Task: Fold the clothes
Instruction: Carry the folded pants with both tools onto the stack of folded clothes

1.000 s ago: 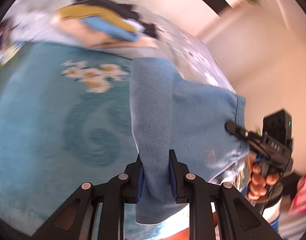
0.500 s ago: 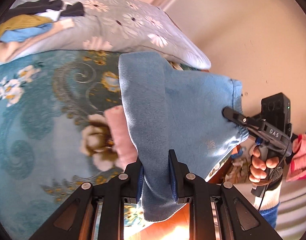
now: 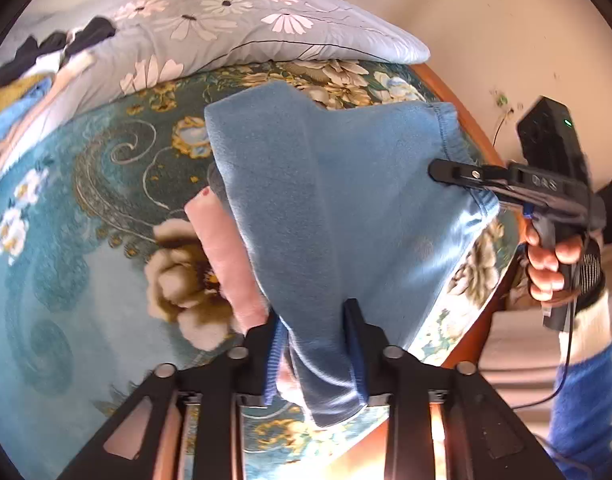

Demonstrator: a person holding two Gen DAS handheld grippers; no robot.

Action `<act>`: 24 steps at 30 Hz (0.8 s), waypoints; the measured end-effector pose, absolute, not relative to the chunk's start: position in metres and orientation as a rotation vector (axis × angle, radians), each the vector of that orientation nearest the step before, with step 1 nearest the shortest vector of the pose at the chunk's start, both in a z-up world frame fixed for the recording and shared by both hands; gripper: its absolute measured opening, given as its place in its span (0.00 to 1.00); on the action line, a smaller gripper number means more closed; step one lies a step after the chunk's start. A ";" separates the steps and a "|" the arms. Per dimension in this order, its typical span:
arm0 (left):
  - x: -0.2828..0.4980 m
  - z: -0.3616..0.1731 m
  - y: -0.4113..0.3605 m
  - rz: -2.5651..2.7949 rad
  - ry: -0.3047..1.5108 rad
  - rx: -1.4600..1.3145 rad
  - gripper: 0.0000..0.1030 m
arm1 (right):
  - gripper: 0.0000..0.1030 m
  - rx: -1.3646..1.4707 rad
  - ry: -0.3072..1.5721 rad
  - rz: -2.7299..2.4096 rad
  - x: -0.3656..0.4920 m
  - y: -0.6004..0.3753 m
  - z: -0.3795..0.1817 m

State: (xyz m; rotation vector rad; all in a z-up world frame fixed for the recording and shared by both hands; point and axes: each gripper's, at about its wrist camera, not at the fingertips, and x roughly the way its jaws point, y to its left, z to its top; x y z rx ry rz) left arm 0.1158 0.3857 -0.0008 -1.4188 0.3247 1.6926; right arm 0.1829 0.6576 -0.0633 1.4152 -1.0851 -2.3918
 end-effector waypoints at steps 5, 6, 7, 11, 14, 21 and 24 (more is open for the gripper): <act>0.108 -0.018 0.381 1.687 0.306 -1.475 0.45 | 0.30 1.426 -1.193 -2.351 0.183 0.665 -0.096; 0.107 -0.020 0.379 1.682 0.302 -1.480 0.47 | 0.30 1.422 -1.208 -2.349 0.183 0.664 -0.100; 0.105 -0.022 0.378 1.678 0.298 -1.486 0.48 | 0.31 1.417 -1.222 -2.345 0.184 0.664 -0.103; 0.103 -0.012 0.367 1.655 0.263 -1.481 0.48 | 0.33 1.412 -1.218 -2.385 0.185 0.660 -0.100; 0.103 0.009 0.357 1.666 0.272 -1.425 0.46 | 0.39 1.424 -1.156 -2.452 0.191 0.655 -0.083; 0.083 0.050 0.362 1.746 0.229 -1.298 0.46 | 0.45 1.315 -0.921 -2.679 0.211 0.638 -0.026; 0.077 0.053 0.377 1.762 0.210 -1.301 0.46 | 0.45 1.285 -0.801 -2.665 0.200 0.616 -0.018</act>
